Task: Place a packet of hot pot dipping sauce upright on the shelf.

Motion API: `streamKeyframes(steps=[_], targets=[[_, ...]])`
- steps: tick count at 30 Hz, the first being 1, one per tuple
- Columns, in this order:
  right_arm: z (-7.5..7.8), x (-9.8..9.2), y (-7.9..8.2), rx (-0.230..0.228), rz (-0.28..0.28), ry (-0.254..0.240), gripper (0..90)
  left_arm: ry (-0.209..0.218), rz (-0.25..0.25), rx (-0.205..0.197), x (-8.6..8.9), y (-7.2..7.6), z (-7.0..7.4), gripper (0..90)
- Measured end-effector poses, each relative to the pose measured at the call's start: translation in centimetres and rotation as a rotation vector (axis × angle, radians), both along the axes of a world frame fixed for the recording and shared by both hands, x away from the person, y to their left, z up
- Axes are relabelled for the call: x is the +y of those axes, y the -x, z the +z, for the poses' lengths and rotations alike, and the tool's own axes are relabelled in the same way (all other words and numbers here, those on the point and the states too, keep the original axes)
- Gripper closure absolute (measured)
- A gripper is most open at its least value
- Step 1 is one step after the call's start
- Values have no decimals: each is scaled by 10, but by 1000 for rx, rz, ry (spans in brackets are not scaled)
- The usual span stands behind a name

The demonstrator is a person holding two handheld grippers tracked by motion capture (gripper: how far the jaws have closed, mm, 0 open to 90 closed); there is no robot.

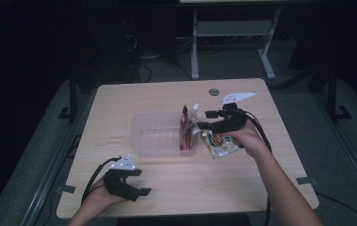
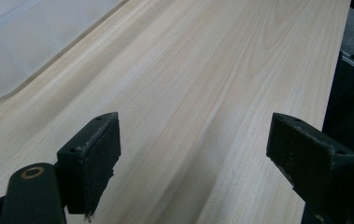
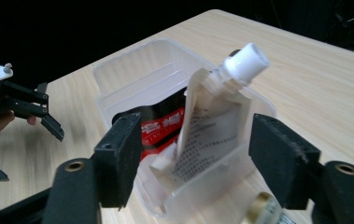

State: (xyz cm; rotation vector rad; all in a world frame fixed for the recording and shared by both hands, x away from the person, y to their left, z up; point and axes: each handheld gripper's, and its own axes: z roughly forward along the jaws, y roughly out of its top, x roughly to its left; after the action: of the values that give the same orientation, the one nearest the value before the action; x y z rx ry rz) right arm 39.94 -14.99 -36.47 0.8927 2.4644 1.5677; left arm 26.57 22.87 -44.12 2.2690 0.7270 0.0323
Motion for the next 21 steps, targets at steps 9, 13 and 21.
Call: streamKeyframes(steps=[9,13,21], targets=[[7,-30,16,-40,-34,63,294,0,4,-1,1,0,1,173],[4,-47,23,-39,-64,87,292,-1,3,-2,1,0,1,173],[-14,-74,9,-12,-176,116,334,-1,-2,-4,0,1,2,173]])
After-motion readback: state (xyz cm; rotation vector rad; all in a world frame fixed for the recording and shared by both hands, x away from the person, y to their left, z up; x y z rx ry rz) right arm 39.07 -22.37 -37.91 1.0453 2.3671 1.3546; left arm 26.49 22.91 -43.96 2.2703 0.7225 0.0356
